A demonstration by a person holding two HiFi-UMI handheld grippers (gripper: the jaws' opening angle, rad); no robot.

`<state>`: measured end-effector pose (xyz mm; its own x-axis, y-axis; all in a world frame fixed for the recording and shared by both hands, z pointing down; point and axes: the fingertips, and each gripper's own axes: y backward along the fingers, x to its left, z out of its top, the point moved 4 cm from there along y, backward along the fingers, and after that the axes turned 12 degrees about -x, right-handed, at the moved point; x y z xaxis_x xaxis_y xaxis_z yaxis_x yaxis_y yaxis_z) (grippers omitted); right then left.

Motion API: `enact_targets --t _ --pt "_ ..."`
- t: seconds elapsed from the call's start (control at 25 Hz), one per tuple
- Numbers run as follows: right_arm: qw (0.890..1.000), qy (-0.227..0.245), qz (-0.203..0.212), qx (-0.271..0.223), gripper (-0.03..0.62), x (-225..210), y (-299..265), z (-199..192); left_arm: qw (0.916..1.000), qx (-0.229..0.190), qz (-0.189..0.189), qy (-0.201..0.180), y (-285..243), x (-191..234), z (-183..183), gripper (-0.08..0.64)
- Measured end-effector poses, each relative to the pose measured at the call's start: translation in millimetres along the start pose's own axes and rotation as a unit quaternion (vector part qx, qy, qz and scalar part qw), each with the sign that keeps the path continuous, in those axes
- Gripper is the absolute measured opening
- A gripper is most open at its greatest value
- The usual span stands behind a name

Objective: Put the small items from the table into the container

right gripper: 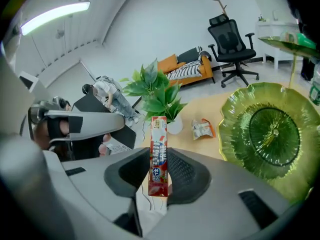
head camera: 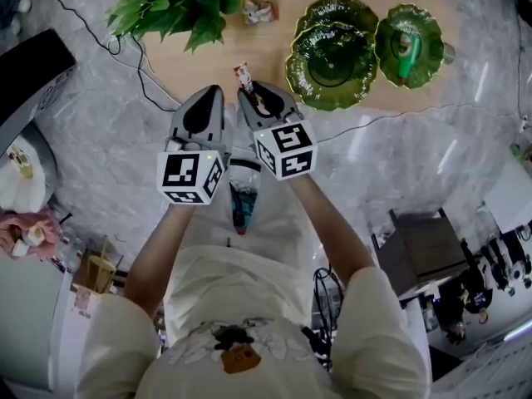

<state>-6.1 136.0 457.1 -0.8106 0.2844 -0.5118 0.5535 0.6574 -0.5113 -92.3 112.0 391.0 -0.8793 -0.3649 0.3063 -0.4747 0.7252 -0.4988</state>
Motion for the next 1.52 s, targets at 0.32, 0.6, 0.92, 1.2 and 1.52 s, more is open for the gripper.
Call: enact_targets --t 0.32,0.6,0.92,1.2,1.52 --pt "0.999 -0.01 0.006 -0.03 0.109 5 27 26 0.9997 -0.021 -0.01 -0.008 3 -29 21 0.008" --pt "0.998 -0.027 -0.003 -0.06 0.109 -4 56 48 0.9989 -0.031 -0.031 -0.014 1 -59 33 0.008" --pt "0.995 -0.047 -0.031 -0.084 0.109 -34 84 60 0.9983 -0.031 -0.046 -0.019 -8 -90 32 0.008" --pt "0.993 -0.054 -0.045 -0.092 0.109 -62 101 62 0.9977 -0.029 -0.058 -0.02 -21 -117 30 0.008" --pt "0.991 -0.064 -0.062 -0.098 0.109 -93 115 62 0.9972 -0.022 -0.067 -0.024 -35 -140 25 0.008"
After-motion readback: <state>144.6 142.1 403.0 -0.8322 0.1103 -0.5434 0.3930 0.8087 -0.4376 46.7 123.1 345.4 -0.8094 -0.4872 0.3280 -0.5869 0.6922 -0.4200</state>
